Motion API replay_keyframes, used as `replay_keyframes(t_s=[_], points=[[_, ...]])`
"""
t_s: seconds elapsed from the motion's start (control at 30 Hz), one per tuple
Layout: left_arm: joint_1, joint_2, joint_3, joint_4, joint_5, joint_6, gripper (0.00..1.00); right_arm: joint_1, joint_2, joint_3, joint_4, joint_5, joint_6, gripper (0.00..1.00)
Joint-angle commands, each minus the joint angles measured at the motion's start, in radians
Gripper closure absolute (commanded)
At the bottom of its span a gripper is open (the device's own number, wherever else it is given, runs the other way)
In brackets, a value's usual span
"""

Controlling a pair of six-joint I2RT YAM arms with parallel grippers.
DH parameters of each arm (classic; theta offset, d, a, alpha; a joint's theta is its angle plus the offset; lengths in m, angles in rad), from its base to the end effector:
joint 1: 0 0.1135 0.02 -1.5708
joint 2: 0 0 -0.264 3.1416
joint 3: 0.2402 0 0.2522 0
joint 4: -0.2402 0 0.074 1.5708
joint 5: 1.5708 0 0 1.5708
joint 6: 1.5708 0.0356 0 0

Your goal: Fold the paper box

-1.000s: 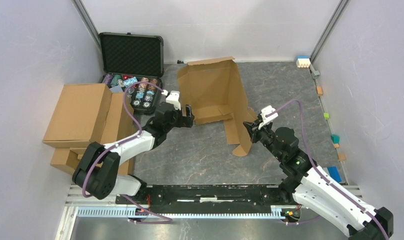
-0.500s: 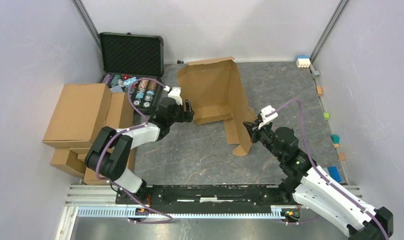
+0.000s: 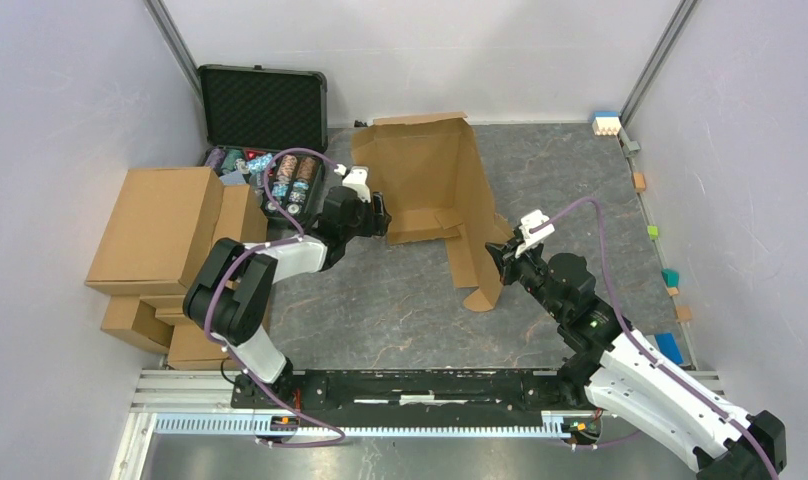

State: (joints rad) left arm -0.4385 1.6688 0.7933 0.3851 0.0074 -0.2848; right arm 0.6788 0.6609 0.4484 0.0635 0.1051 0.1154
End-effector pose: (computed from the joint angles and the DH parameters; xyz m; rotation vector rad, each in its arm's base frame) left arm 0.3127 -0.1469 0.1750 0.1653 2.0858 -0.4512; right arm 0.1361 0.1050 0.2663 -0.4086 1.6959 0.4958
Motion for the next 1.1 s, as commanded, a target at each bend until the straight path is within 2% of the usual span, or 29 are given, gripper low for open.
replay_keyframes(t_s=[0.0, 0.2, 0.3, 0.43, 0.47, 0.53, 0.6, 0.67, 0.73, 0.83, 0.97, 1.07], points=[[0.004, -0.017, 0.022, 0.041, 0.023, 0.019, 0.38, 0.001, 0.010, -0.014, -0.008, -0.010, 0.010, 0.99], [0.008, -0.093, -0.041, 0.028, 0.029, -0.002, 0.29, 0.002, -0.001, -0.013, -0.018, 0.016, 0.007, 0.97], [0.013, -0.150, -0.085, 0.018, -0.046, -0.029, 0.20, 0.002, -0.015, -0.011, -0.032, 0.038, 0.007, 0.97], [0.034, -0.224, -0.182, 0.118, -0.077, -0.048, 0.13, 0.002, -0.029, -0.007, -0.040, 0.042, 0.008, 0.94], [0.050, -0.229, -0.190, 0.126, -0.063, -0.069, 0.12, 0.002, -0.029, -0.004, -0.045, 0.039, 0.011, 0.89], [0.081, -0.223, -0.186, 0.123, -0.013, -0.107, 0.12, 0.002, -0.027, 0.013, -0.061, 0.033, 0.011, 0.70], [0.099, -0.230, -0.197, 0.126, 0.065, -0.144, 0.12, 0.002, -0.029, 0.043, -0.104, 0.040, 0.003, 0.47], [0.100, -0.273, -0.225, 0.125, 0.084, -0.175, 0.12, 0.002, -0.029, 0.096, -0.148, 0.077, -0.013, 0.27], [0.099, -0.326, -0.250, 0.091, 0.081, -0.215, 0.12, 0.003, -0.017, 0.169, -0.206, 0.123, -0.026, 0.16], [0.098, -0.414, -0.277, -0.010, 0.075, -0.261, 0.13, 0.002, 0.026, 0.316, -0.308, 0.201, -0.054, 0.08], [0.099, -0.528, -0.326, -0.099, 0.071, -0.313, 0.14, 0.002, 0.093, 0.495, -0.388, 0.249, -0.088, 0.02], [0.096, -0.561, -0.349, -0.127, 0.068, -0.336, 0.14, 0.002, 0.197, 0.660, -0.447, 0.249, -0.138, 0.02]])
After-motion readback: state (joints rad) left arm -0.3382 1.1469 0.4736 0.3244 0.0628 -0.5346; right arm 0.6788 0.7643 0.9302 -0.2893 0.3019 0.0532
